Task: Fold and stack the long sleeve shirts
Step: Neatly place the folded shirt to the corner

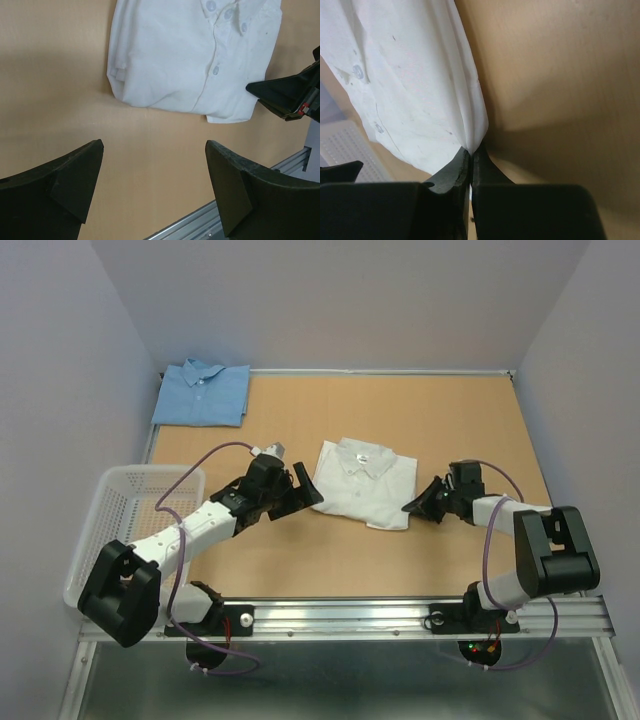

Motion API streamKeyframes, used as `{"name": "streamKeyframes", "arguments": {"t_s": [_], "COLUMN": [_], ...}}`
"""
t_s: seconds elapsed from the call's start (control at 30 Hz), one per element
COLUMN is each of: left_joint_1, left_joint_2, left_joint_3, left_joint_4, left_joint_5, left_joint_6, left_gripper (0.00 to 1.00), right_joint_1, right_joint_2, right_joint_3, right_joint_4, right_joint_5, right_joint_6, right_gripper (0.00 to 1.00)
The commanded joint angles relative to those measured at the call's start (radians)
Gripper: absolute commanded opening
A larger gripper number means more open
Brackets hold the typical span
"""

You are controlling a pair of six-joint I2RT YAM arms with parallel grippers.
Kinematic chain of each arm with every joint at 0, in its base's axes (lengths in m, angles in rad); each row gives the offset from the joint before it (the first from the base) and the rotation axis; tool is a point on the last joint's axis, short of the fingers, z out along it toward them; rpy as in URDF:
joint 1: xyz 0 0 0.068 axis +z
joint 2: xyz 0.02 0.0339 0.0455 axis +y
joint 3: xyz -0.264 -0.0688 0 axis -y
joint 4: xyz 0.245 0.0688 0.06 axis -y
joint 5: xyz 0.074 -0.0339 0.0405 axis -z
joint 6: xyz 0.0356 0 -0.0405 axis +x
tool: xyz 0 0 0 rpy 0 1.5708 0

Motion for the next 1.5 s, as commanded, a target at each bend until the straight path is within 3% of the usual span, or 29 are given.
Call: {"name": "streamKeyframes", "arguments": {"t_s": [0.0,0.37,0.77,1.1,1.47], "left_joint_1": [-0.009,-0.122,-0.242,-0.334,-0.333], "left_joint_2": [-0.037,0.038,0.198,0.305,0.458], "left_joint_3": [-0.026,-0.067,-0.107,-0.12,-0.11], "left_joint_4": [0.065,0.272,0.49,0.562,0.666], "left_joint_5": [0.025,0.009,-0.12,-0.346,-0.455], "left_joint_6": [-0.11,-0.355,-0.676,-0.93,-1.027], "left_gripper": [0.95,0.95,0.95,0.93,0.93], "right_joint_1": [0.019,0.03,0.033,0.039,0.065], "right_joint_2": [-0.006,-0.087,-0.122,-0.133,-0.147], "right_joint_3": [0.031,0.076,0.062,0.047,0.024], "right_joint_4": [0.033,0.05,0.051,0.05,0.053], "right_joint_5": [-0.026,-0.107,-0.167,-0.194,-0.191], "right_joint_6": [0.093,0.321,0.426,0.469,0.503], "right_gripper": [0.01,0.01,0.01,0.01,0.01]}}
